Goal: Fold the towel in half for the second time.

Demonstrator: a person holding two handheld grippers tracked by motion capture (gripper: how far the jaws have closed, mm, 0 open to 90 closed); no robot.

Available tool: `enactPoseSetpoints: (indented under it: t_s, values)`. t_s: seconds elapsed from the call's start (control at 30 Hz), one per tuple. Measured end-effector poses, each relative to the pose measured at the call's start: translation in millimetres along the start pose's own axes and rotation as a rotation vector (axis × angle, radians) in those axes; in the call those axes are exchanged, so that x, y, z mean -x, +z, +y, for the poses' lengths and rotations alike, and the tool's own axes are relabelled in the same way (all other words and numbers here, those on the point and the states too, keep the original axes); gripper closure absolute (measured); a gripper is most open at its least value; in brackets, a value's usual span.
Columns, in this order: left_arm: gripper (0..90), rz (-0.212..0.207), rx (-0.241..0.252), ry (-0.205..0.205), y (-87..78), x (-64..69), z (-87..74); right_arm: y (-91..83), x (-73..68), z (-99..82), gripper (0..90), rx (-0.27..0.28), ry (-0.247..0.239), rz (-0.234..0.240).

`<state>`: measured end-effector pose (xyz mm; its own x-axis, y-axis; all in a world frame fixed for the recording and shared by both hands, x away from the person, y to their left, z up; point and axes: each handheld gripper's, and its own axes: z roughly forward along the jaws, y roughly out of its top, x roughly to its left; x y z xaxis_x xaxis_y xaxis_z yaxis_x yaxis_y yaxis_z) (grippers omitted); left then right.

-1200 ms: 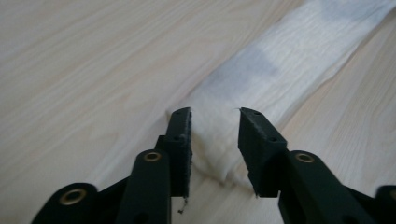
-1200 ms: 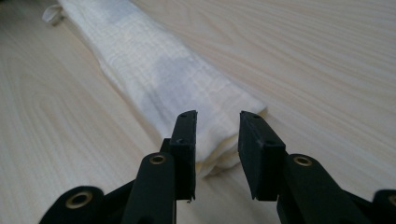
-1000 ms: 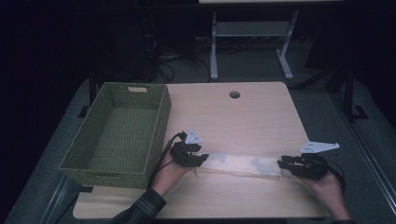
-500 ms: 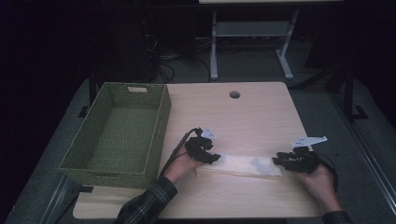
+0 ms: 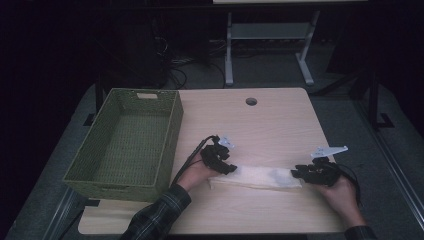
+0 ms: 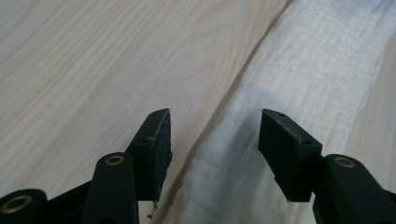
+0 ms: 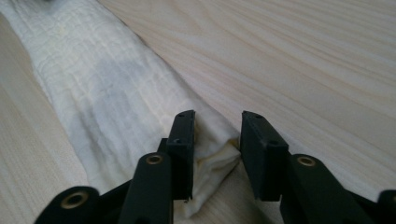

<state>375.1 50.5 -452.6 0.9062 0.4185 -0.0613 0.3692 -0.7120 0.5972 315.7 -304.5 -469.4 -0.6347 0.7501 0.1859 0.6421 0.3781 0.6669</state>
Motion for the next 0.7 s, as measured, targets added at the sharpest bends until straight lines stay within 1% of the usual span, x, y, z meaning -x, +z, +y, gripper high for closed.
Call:
enactPoseSetpoints:
  t_s: [0.03,0.07,0.17,0.23,0.27,0.37,0.43,0.5,0.6,0.63,0.7]
  values:
    - [46.6,-0.012,-0.007,0.001,1.9,0.3,-0.1,-0.2,-0.4,0.3,69.5,-0.005,-0.003,0.001]
    - [49.0,-0.015,-0.011,0.008,3.6,0.4,-0.2,0.0,-0.5,0.2,70.5,-0.004,-0.008,0.001]
    - [52.8,-0.030,0.000,0.000,6.1,0.6,-0.1,0.3,-1.3,0.3,72.1,-0.004,-0.006,0.004]
    - [55.0,-0.039,-0.002,0.007,5.9,0.3,0.2,0.3,-0.9,0.5,72.8,-0.005,-0.008,0.005]
    - [58.9,-0.050,-0.006,0.004,5.6,0.9,0.4,0.4,-0.5,0.5,73.4,-0.004,-0.013,0.005]
    - [69.7,-0.062,-0.021,0.010,4.7,3.1,0.7,0.8,1.0,1.1,75.7,-0.009,-0.023,0.009]
    - [77.0,-0.081,-0.035,0.018,4.0,3.7,0.7,1.0,0.6,1.5,77.2,-0.012,-0.016,0.013]
    - [82.1,-0.082,-0.032,0.014,3.8,5.9,0.6,0.9,0.3,1.6,79.3,-0.014,-0.018,0.017]
    - [84.4,-0.076,-0.039,0.024,2.6,7.2,0.1,1.0,-0.8,2.0,81.5,-0.014,-0.021,0.015]
    - [84.9,-0.076,-0.038,0.017,2.2,7.7,-0.3,1.1,-0.4,1.8,82.0,-0.012,-0.028,0.014]
    - [85.4,-0.077,-0.031,0.010,0.6,8.1,-1.3,1.2,-1.1,2.3,82.9,-0.011,-0.025,0.008]
